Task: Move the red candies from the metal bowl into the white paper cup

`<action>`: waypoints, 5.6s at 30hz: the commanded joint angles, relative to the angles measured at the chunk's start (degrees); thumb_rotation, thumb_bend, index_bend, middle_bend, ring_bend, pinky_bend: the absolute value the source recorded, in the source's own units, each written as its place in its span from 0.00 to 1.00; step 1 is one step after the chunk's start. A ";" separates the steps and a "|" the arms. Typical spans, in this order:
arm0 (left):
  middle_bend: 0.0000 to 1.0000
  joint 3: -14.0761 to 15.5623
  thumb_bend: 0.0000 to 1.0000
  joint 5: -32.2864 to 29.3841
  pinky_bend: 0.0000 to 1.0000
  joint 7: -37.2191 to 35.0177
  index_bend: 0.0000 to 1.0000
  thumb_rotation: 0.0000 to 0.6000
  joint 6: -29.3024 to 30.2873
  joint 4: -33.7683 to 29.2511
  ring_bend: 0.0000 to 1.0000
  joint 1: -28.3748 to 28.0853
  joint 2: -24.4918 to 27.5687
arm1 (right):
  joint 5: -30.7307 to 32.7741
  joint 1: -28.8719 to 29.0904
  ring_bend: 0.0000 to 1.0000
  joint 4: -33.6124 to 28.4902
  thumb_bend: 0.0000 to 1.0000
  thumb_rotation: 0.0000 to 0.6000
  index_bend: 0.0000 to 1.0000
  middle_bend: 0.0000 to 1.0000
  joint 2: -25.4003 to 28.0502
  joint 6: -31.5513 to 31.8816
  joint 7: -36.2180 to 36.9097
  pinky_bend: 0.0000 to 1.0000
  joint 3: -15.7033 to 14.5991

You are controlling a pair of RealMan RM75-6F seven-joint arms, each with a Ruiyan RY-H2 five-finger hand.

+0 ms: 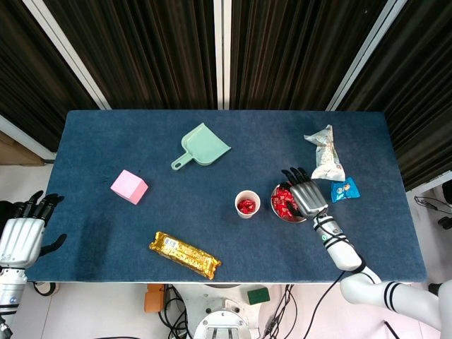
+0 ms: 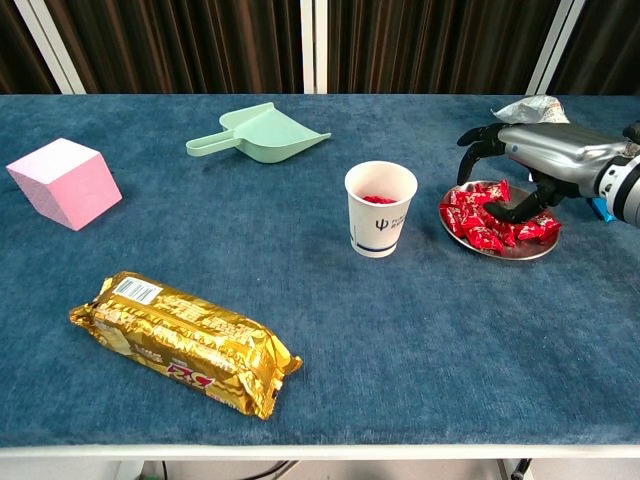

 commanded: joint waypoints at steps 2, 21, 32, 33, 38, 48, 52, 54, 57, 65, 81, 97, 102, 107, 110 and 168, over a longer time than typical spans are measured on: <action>0.15 0.00 0.19 -0.02 0.21 -0.05 0.17 1.00 -0.01 0.03 0.06 0.01 0.00 | 0.28 0.11 0.00 0.30 0.44 1.00 0.42 0.05 -0.30 -0.25 -0.41 0.00 -0.09; 0.15 -0.04 0.19 -0.28 0.21 0.13 0.17 1.00 -0.41 -0.09 0.06 -0.16 -0.01 | 1.51 0.57 0.00 1.50 0.46 1.00 0.56 0.06 -1.43 -1.01 -1.15 0.00 0.03; 0.15 -0.04 0.19 -0.42 0.21 0.42 0.17 1.00 -0.61 -0.30 0.06 -0.24 -0.01 | -0.82 -0.89 0.00 -1.08 0.48 1.00 0.68 0.08 0.66 2.72 0.96 0.00 0.36; 0.15 -0.04 0.19 -0.46 0.21 0.46 0.17 1.00 -0.65 -0.32 0.06 -0.25 -0.01 | -1.52 -1.11 0.00 -1.95 0.48 1.00 0.68 0.08 1.28 3.49 1.63 0.00 0.53; 0.15 -0.07 0.19 -0.61 0.21 0.76 0.17 1.00 -0.84 -0.47 0.06 -0.34 -0.06 | -5.67 -1.62 0.00 -7.21 0.48 1.00 0.69 0.08 4.54 7.78 4.49 0.00 2.00; 0.15 -0.25 0.19 -0.84 0.21 1.13 0.17 1.00 -0.52 -0.45 0.06 -0.25 -0.24 | -9.48 1.55 0.00 -9.18 0.48 1.00 0.69 0.08 0.70 9.37 2.82 0.00 3.70; 0.15 -0.37 0.19 -0.98 0.21 0.90 0.17 1.00 -0.44 -0.33 0.06 -0.23 -0.19 | -10.23 2.91 0.00 -8.27 0.47 1.00 0.64 0.08 -1.05 8.01 2.53 0.00 3.24; 0.15 -0.49 0.19 -1.17 0.21 0.95 0.17 1.00 -0.36 -0.24 0.06 -0.21 -0.24 | -10.42 3.57 0.00 -7.52 0.45 1.00 0.53 0.07 -1.70 7.24 2.40 0.00 3.09; 0.15 -0.46 0.19 -1.08 0.21 0.53 0.17 1.00 -0.16 -0.24 0.06 -0.09 -0.10 | -10.59 3.98 0.00 -7.13 0.42 1.00 0.36 0.05 -2.06 7.02 2.32 0.00 3.06; 0.15 -0.28 0.19 -0.55 0.21 0.12 0.17 1.00 0.21 -0.20 0.06 0.08 0.03 | -11.46 2.50 0.00 -7.90 0.39 1.00 0.15 0.04 -0.36 9.31 3.29 0.00 2.26; 0.15 -0.10 0.19 -0.18 0.21 0.88 0.17 1.00 0.24 -0.34 0.06 0.08 -0.30 | -0.64 -2.49 0.00 -6.38 0.39 1.00 0.36 0.04 9.25 1.34 -3.94 0.00 -3.62; 0.15 -0.21 0.19 -0.47 0.21 0.84 0.17 1.00 -0.11 -0.42 0.06 -0.08 -0.23 | 1.35 -2.05 0.00 -2.91 0.39 1.00 0.39 0.04 5.35 -0.21 -8.02 0.00 -3.92; 0.15 -0.17 0.19 -0.38 0.21 0.61 0.17 1.00 -0.07 -0.29 0.06 -0.05 -0.14 | 2.64 -1.63 0.00 -2.60 0.39 1.00 0.39 0.04 4.64 -0.93 -9.71 0.00 -3.72; 0.15 -0.10 0.19 -0.20 0.21 0.48 0.17 1.00 -0.02 -0.25 0.06 -0.04 -0.08 | 4.06 -1.28 0.00 -2.36 0.39 1.00 0.39 0.04 4.26 -1.70 -11.36 0.00 -3.69; 0.15 -0.08 0.19 -0.17 0.21 0.43 0.17 1.00 0.03 -0.24 0.06 -0.01 -0.07 | 4.74 -1.08 0.00 -2.37 0.39 1.00 0.42 0.04 4.10 -2.05 -12.20 0.00 -3.71; 0.15 0.21 0.19 1.12 0.21 0.59 0.18 1.00 0.68 0.40 0.06 -0.02 -0.56 | -6.54 -1.36 0.00 -9.36 0.33 1.00 0.36 0.03 9.42 2.86 -1.19 0.00 -4.43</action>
